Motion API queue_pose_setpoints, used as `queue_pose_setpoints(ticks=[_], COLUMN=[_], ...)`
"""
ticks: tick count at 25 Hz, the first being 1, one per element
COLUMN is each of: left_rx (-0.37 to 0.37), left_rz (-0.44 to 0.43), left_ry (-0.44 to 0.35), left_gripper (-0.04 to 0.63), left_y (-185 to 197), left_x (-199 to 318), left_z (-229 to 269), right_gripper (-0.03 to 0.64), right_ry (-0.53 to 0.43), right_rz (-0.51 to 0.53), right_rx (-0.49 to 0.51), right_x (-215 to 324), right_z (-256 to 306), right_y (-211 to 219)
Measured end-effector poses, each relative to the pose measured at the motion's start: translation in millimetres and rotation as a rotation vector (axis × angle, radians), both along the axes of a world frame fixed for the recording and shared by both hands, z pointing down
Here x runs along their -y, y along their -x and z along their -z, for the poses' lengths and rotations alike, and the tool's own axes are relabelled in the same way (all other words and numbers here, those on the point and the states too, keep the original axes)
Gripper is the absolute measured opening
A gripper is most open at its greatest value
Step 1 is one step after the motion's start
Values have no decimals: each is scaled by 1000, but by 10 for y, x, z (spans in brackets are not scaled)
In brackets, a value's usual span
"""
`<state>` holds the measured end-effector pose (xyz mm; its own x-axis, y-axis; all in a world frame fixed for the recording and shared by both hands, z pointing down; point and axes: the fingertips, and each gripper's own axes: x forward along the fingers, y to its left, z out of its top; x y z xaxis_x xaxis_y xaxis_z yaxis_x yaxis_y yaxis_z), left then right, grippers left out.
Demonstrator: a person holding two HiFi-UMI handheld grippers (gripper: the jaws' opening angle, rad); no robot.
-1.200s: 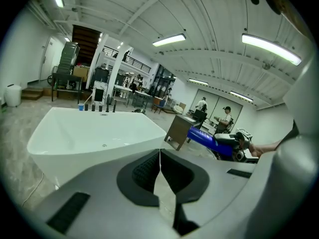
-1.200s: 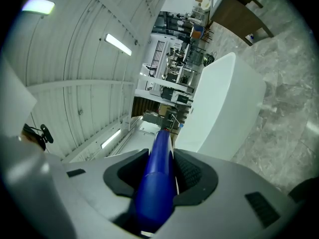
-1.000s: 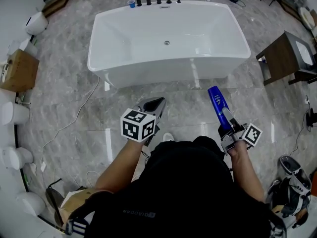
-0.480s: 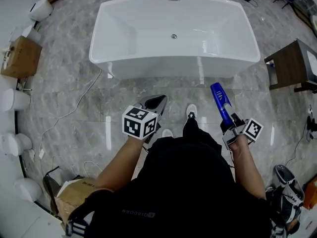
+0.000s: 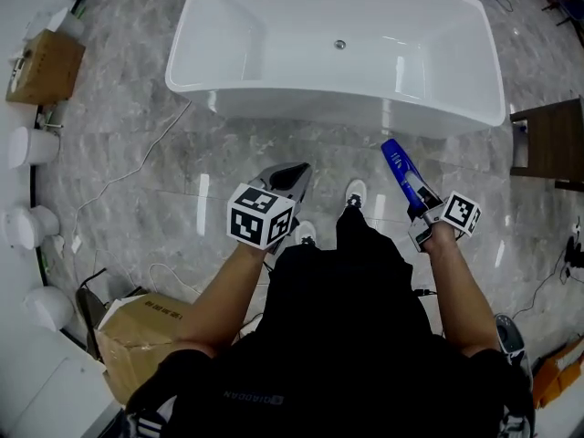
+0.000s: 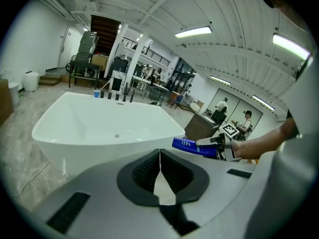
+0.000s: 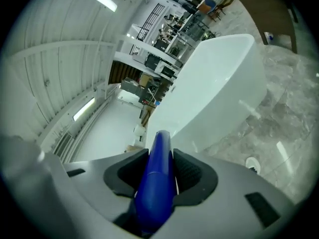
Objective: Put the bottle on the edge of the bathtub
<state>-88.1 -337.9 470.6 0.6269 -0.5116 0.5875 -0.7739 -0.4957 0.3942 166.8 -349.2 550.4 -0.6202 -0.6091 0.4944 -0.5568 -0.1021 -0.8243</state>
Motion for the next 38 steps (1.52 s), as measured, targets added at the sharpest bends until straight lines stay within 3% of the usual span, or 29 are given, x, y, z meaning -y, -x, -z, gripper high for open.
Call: queue_pose_setpoints(ticks=[4,12,16,23,28,31,38], left_rx=[32,103,142,165,189,204,200], left_rz=[16,57,72,75,59,55,66], left_ry=[18,161,188,200,227,229,241], left_gripper=[18,17,17,17,17,18,18], left_y=[-75,-34,-69,-139,-80,-8,111], left_x=[124,67,141,283,157,87,-25], left_z=[-300,-1337,-1819,-2527,-3138,-3511,-4218], right_gripper=[166,166,166,166,166,166,167], right_ry=[38,171,188,41,-41,-79,-161], right_rz=[148,558,745,1185,1419,1512,1605], right_rx=[-90,-480,-602,-869,-986,-1049,-1176], right_x=[183,280,371,458,459,489,732], right_z=[-543,-2266,-2951,-3840,-4620,-5145,-6138], right_y=[97,320,427,608,730,788,959])
